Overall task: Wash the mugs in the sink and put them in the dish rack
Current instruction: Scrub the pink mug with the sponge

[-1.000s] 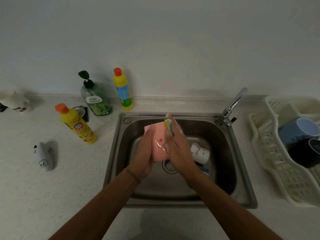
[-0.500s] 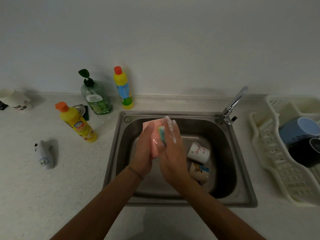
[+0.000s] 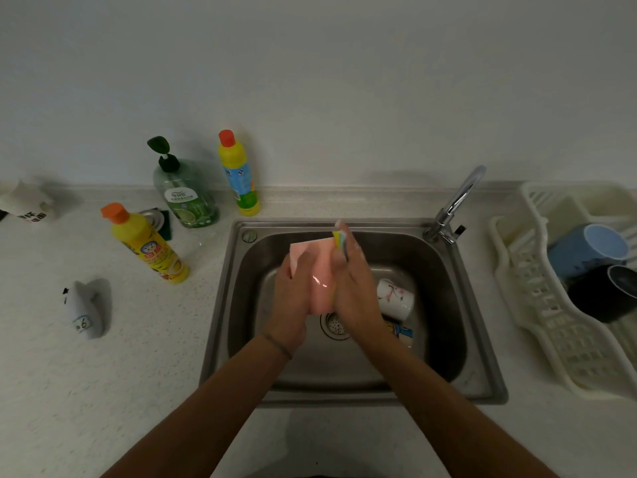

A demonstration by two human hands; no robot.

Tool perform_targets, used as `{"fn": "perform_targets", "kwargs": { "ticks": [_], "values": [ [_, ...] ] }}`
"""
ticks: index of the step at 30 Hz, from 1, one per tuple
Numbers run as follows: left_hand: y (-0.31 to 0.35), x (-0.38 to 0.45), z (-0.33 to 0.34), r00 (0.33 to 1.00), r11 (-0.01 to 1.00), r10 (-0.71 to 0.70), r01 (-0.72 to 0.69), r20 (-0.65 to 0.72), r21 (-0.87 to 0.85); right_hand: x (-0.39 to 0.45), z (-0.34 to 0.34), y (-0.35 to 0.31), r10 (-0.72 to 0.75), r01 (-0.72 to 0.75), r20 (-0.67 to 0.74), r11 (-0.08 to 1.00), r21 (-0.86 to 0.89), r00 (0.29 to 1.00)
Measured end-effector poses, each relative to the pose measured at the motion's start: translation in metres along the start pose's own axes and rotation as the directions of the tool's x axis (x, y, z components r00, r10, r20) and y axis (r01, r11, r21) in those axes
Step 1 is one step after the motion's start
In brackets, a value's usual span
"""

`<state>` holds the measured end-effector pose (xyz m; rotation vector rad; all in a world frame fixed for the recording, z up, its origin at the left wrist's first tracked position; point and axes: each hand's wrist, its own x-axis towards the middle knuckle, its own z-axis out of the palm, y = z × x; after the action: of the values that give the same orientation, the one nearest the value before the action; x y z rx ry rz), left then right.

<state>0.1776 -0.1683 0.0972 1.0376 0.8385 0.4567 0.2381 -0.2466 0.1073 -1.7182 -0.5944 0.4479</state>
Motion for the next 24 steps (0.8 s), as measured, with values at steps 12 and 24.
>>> {"fn": "perform_targets", "kwargs": {
  "ticks": [12, 24],
  "values": [
    [0.003, -0.008, 0.009, 0.998, 0.999, 0.032, -0.033, -0.046, -0.004, 0.001, 0.001, -0.005, 0.037, -0.040, -0.064, 0.998, -0.044, 0.997],
    [0.003, -0.003, -0.004, 0.990, 1.000, -0.030, 0.029, 0.135, 0.011, 0.003, -0.008, 0.011, 0.097, -0.097, -0.029, 0.995, 0.011, 0.995]
  ]
}}
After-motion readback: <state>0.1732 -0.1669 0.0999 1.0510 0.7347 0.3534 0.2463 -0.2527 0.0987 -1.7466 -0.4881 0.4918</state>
